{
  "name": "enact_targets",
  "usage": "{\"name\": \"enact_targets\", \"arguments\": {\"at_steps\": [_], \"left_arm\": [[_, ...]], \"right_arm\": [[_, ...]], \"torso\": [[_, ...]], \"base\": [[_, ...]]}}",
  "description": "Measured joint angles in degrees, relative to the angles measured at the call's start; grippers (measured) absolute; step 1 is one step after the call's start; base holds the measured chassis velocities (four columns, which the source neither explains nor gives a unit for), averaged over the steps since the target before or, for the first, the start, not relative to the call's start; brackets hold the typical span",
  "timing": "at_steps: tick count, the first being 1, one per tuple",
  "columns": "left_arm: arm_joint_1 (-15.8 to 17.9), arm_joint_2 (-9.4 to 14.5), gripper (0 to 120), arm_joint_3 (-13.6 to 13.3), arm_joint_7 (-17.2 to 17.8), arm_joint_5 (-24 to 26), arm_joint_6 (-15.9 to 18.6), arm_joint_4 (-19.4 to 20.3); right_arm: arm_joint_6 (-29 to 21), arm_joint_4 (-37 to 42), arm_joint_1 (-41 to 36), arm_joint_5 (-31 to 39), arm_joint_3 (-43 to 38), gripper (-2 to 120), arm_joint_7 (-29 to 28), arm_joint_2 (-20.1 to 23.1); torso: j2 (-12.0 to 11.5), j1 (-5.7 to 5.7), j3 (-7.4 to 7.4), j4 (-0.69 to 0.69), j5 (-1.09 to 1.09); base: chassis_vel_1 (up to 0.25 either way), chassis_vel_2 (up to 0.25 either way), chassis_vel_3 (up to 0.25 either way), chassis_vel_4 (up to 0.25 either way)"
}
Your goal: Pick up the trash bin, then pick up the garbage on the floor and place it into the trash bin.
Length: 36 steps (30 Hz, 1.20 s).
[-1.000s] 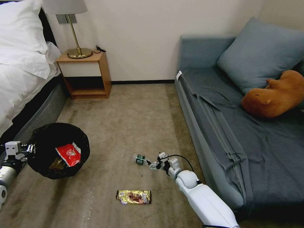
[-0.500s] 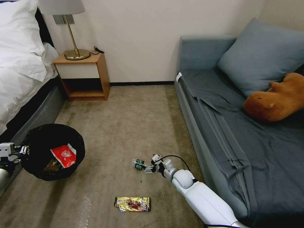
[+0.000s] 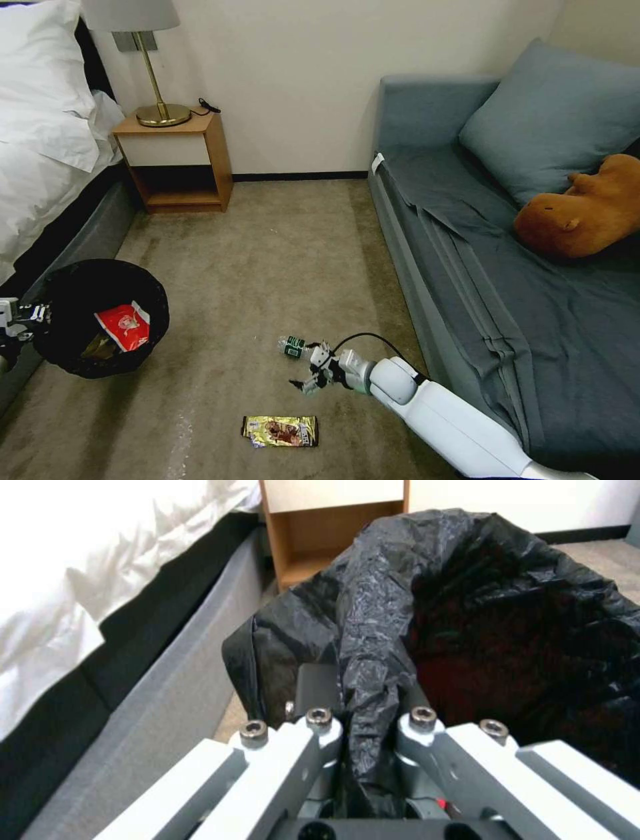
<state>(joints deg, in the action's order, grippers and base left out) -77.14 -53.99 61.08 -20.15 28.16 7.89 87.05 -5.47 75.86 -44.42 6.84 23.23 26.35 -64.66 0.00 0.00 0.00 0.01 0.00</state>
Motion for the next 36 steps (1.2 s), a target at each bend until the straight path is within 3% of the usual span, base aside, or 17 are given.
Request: {"name": "enact_targets", "arguments": {"at_steps": [20, 25, 30, 36], "left_arm": [[0.1, -1.6, 4, -1.3, -0.8, -1.9, -0.2, -0.3], [0.6, -1.6, 4, -1.8, -0.8, -1.9, -0.3, -0.4], [1.2, -1.7, 4, -2.5, -1.0, -1.8, -0.5, -0.4], [1.7, -1.3, 4, -2.7, -1.1, -1.5, -0.6, -0.4]], "right_arm": [[6.8, -9.0, -1.6, -10.1, 1.2, 100, 10.5, -5.2], [8.3, -11.7, -2.2, -13.8, 0.7, 100, 10.8, -6.6], [12.0, -16.9, -2.8, -21.7, -1.9, 100, 10.1, -9.1], [12.9, -18.3, -3.0, -23.0, -3.1, 100, 9.9, -9.5]], "torso": [[0.0, 0.0, 0.0, -0.01, 0.0], [0.0, 0.0, 0.0, -0.01, 0.0], [0.0, 0.0, 0.0, 0.0, 0.0], [0.0, 0.0, 0.0, -0.02, 0.01]], "base": [[0.0, 0.0, 0.0, 0.0], [0.0, 0.0, 0.0, 0.0], [0.0, 0.0, 0.0, 0.0], [0.0, 0.0, 0.0, 0.0]]}}
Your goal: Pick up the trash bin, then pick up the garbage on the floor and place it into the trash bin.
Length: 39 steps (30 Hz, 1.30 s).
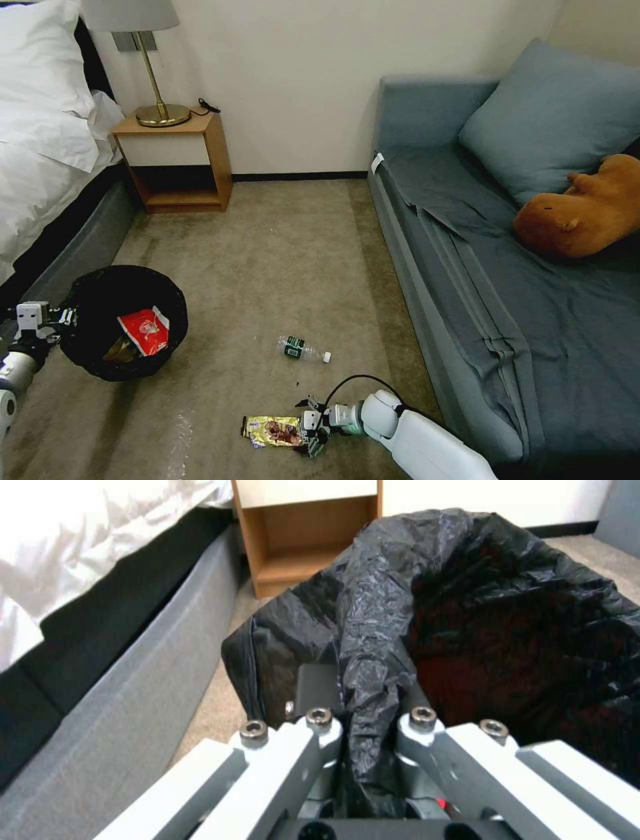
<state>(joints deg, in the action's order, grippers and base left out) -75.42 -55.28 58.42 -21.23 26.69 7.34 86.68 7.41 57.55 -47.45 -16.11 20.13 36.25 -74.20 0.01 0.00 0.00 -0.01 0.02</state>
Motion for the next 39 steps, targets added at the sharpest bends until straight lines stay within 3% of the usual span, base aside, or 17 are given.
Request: {"name": "enact_targets", "arguments": {"at_steps": [10, 31, 33, 36, 38, 39], "left_arm": [[0.7, 0.4, 4, -0.2, 0.0, 0.5, -0.1, -0.6], [0.4, 0.3, 4, 0.2, -0.1, 0.8, -0.4, -0.7], [0.5, 0.3, 4, 0.2, -0.1, 0.8, -0.5, -0.8], [0.5, 0.3, 4, 0.1, -0.1, 0.8, -0.5, -0.8], [0.7, 0.2, 4, 0.0, -0.2, 0.8, -0.5, -0.6], [0.7, 0.2, 4, 0.0, -0.2, 0.8, -0.5, -0.6]], "right_arm": [[0.4, -1.0, -0.3, 0.1, -0.6, 82, 0.3, -0.1], [0.4, -0.2, -0.2, 1.3, -1.4, 74, 0.9, 0.5], [-0.3, 0.5, 0.8, 1.6, -1.7, 64, 0.6, 1.1], [-0.3, 0.7, 0.9, 1.7, -1.7, 60, 0.6, 1.1], [-0.3, 1.2, 1.4, 1.9, -1.8, 47, 0.6, 1.2], [-0.3, 1.2, 1.4, 1.9, -1.8, 47, 0.6, 1.2]], "torso": [[0.0, 0.0, -0.01, 0.03, -0.05], [0.0, 0.01, 0.02, -0.01, 0.04], [0.0, 0.01, 0.02, 0.0, -0.05], [0.0, 0.01, 0.02, 0.01, -0.04], [0.0, 0.01, 0.01, 0.01, -0.02], [0.0, 0.01, 0.01, 0.01, -0.02]], "base": [[0.0, 0.0, 0.0, 0.0], [0.0, 0.0, 0.0, 0.0], [0.0, 0.0, 0.0, 0.0], [0.0, 0.0, 0.0, 0.0], [0.0, 0.0, 0.0, 0.0], [0.0, 0.0, 0.0, 0.0]]}}
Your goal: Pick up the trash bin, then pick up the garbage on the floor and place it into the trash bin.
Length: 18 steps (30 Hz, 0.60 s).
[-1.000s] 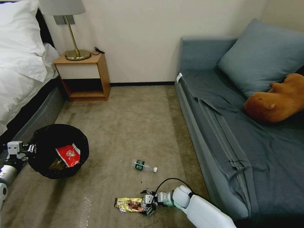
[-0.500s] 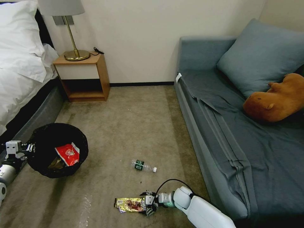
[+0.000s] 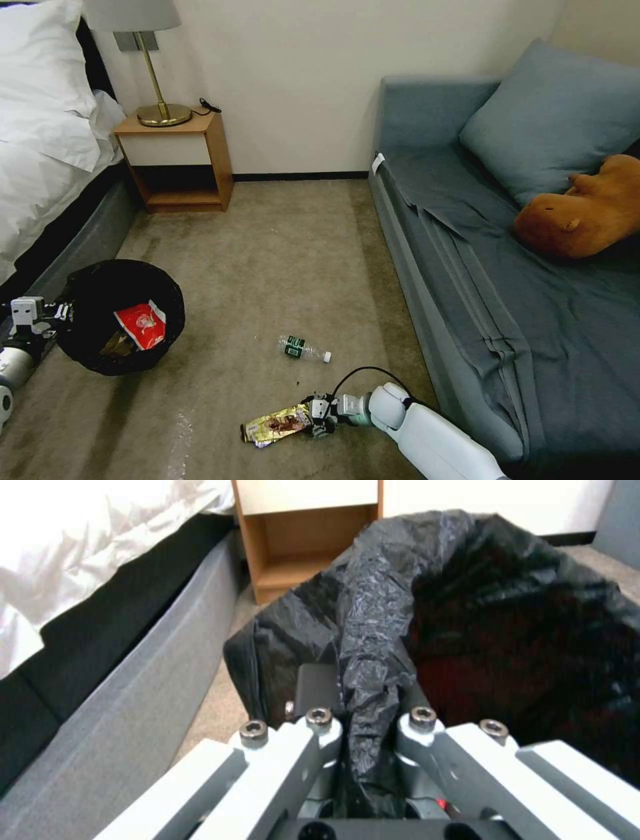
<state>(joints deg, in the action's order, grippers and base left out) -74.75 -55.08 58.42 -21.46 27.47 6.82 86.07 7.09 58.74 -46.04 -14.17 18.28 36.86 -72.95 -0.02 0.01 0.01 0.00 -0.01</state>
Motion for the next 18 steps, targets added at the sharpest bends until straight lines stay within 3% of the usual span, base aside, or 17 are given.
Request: {"name": "enact_targets", "arguments": {"at_steps": [12, 18], "left_arm": [[0.5, 0.0, 4, -0.3, 0.0, -0.1, 0.1, 0.0], [0.6, -0.2, 4, -0.7, 0.0, -0.2, 0.1, -0.1]], "right_arm": [[0.4, 0.1, 1.4, 1.7, -0.9, 0, 0.8, -0.3], [1.0, -0.1, 2.5, 2.0, -1.8, 0, 0.9, -0.3]], "torso": [[0.0, 0.0, 0.0, 0.0, 0.01], [0.0, 0.0, 0.0, 0.0, 0.01]], "base": [[0.0, 0.0, 0.0, 0.0], [0.0, 0.0, 0.0, 0.0]]}}
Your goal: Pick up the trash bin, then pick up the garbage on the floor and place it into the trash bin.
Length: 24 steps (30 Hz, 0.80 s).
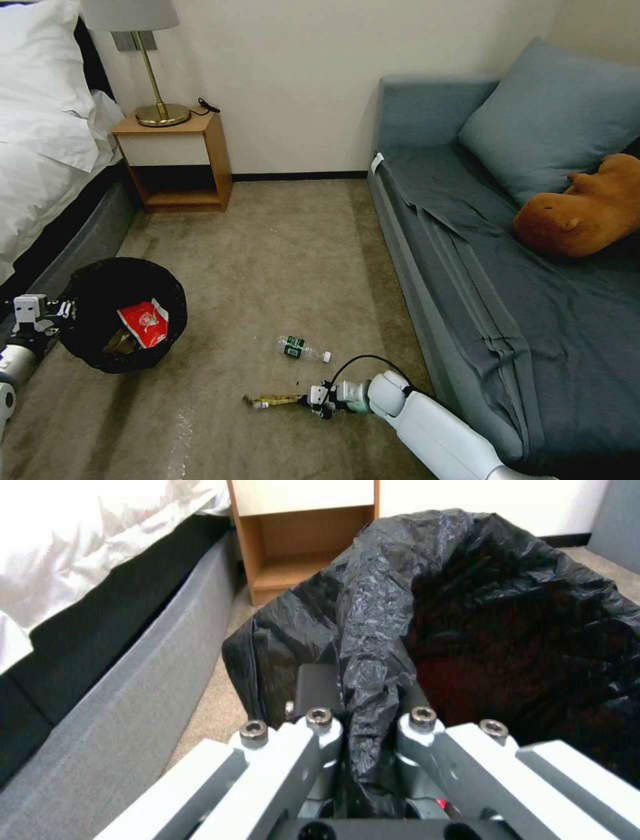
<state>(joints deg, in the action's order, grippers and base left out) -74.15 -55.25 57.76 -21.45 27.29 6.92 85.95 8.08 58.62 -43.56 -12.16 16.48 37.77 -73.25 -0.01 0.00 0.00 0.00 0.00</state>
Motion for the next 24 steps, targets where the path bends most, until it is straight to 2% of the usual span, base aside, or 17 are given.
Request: {"name": "enact_targets", "arguments": {"at_steps": [4, 5, 6, 8, 11, 13, 14, 16, 17, 18, 19, 20, 22, 23, 24], "left_arm": [[0.0, -0.4, 4, -0.5, 0.0, -0.3, 0.0, 0.0], [0.1, -0.8, 4, -1.0, 0.0, -0.6, 0.0, 0.1], [0.1, -0.8, 4, -1.0, 0.0, -0.6, 0.0, 0.1], [0.2, -1.3, 4, -1.7, -0.1, -0.8, 0.0, 0.5], [0.2, -1.5, 4, -1.9, -0.1, -0.8, 0.0, 0.6], [0.4, -2.4, 4, -2.7, -0.2, -0.9, 0.0, 1.3], [0.4, -2.4, 4, -2.7, -0.2, -0.9, 0.0, 1.3], [0.6, -3.2, 4, -3.4, -0.2, -1.0, 0.2, 2.0], [0.9, -3.7, 4, -4.0, -0.2, -1.1, 0.3, 2.4], [0.9, -3.7, 4, -4.0, -0.2, -1.1, 0.3, 2.4], [1.1, -4.1, 4, -4.4, -0.2, -1.2, 0.4, 2.7], [1.1, -4.1, 4, -4.4, -0.2, -1.2, 0.4, 2.7], [1.7, -5.4, 4, -5.7, -0.3, -0.7, 0.8, 3.7], [1.7, -5.4, 4, -5.7, -0.3, -0.7, 0.8, 3.7], [2.2, -6.1, 4, -6.5, -0.3, -0.2, 1.4, 4.5]], "right_arm": [[0.5, 0.0, 1.8, 2.0, -1.9, 0, 0.0, 0.0], [0.3, 1.2, 3.5, 6.5, -3.1, 0, 0.0, 0.2], [0.3, 1.2, 3.5, 6.5, -3.1, 0, 0.0, 0.2], [-1.0, 4.2, 5.3, 12.1, -4.0, 0, 0.0, 0.8], [-1.6, 5.4, 5.8, 13.9, -4.1, 0, -0.2, 0.9], [-4.0, 10.2, 7.3, 21.6, -4.4, 0, -1.2, 1.2], [-4.0, 10.2, 7.3, 21.6, -4.4, 0, -1.2, 1.2], [-5.9, 13.5, 8.1, 29.2, -4.4, 0, -2.4, 1.1], [-8.4, 16.6, 8.6, 36.5, -4.1, 0, -3.7, 0.8], [-8.4, 16.6, 8.6, 36.5, -4.1, 0, -3.7, 0.8], [-10.1, 18.5, 8.7, 41.0, -3.7, 0, -4.8, 0.6], [-10.1, 18.5, 8.7, 41.0, -3.7, 0, -4.8, 0.6], [-13.9, 23.9, 9.0, 53.9, -2.6, 0, -9.5, -0.7], [-13.9, 23.9, 9.0, 53.9, -2.6, 0, -9.5, -0.7], [-15.4, 26.1, 9.0, 59.7, -2.2, 0, -11.3, -1.7]], "torso": [[0.0, 0.0, 0.0, 0.0, 0.0], [0.0, 0.0, 0.0, 0.0, 0.0], [0.0, 0.0, 0.0, 0.0, 0.0], [0.0, 0.0, 0.0, 0.0, 0.0], [0.0, 0.0, 0.0, 0.01, 0.0], [0.0, 0.0, 0.0, 0.0, 0.0], [0.0, 0.0, 0.0, 0.0, 0.0], [0.0, 0.0, 0.0, 0.0, 0.0], [0.0, 0.0, 0.0, 0.0, 0.0], [0.0, 0.0, 0.0, 0.0, 0.0], [0.0, 0.0, 0.0, 0.0, 0.0], [0.0, 0.0, 0.0, 0.0, 0.0], [0.0, 0.0, 0.0, 0.0, 0.0], [0.0, 0.0, 0.0, 0.0, 0.0], [0.0, 0.0, 0.0, 0.0, -0.01]], "base": [[0.0, 0.0, 0.0, 0.0], [0.0, 0.0, 0.0, 0.0], [0.0, 0.0, 0.0, 0.0], [0.0, 0.0, 0.0, 0.0], [0.0, 0.0, 0.0, 0.0], [0.0, 0.0, 0.0, 0.0], [0.0, 0.0, 0.0, 0.0], [0.0, 0.0, 0.0, 0.0], [0.0, 0.0, 0.0, 0.0], [0.0, 0.0, 0.0, 0.0], [0.0, 0.0, 0.0, 0.0], [0.0, 0.0, 0.0, 0.0], [0.0, 0.0, 0.0, 0.0], [0.0, 0.0, 0.0, 0.0], [0.0, 0.0, 0.0, 0.0]]}}
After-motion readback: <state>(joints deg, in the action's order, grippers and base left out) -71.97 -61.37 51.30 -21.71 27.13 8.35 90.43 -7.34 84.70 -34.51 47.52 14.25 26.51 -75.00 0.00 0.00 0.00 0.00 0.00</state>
